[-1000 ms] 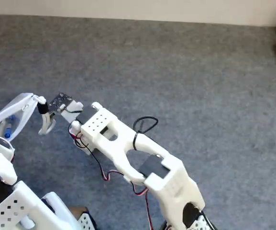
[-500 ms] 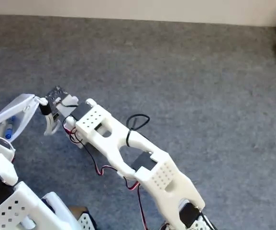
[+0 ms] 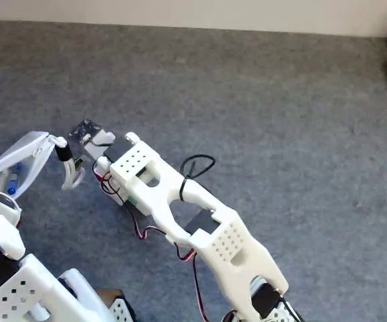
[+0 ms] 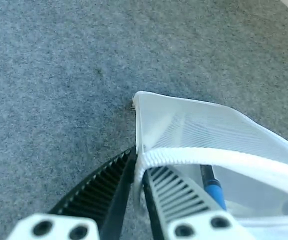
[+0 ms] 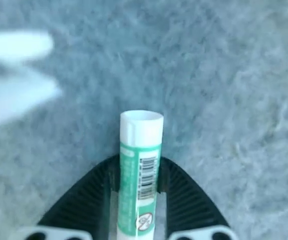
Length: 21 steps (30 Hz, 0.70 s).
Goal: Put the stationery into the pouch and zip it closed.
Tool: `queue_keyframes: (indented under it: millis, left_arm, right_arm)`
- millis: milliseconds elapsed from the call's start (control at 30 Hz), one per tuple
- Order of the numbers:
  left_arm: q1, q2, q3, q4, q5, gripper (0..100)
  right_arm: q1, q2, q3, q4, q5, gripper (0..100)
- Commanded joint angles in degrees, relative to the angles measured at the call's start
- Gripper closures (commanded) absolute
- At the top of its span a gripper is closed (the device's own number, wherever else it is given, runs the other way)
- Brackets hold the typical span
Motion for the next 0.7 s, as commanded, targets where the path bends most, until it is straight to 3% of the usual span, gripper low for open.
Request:
queue_keyframes:
  millis: [0,300,667]
  left_arm:
    - [-0.1,0.4,-0.4,-1.3,0.4,99]
    - [-0.1,0.4,-0.4,-1.3,0.4,99]
    - [-0.1,0.4,-0.4,-2.0,0.4,99]
  right_arm:
    - [-0.6,-0.6,-6.1,7.8,1.2,99.4]
    - [2.5,-0.6,-23.3,26.5,1.0,99.4]
    - [6.1,-9.5,-20.3,26.4,-1.7,99.5]
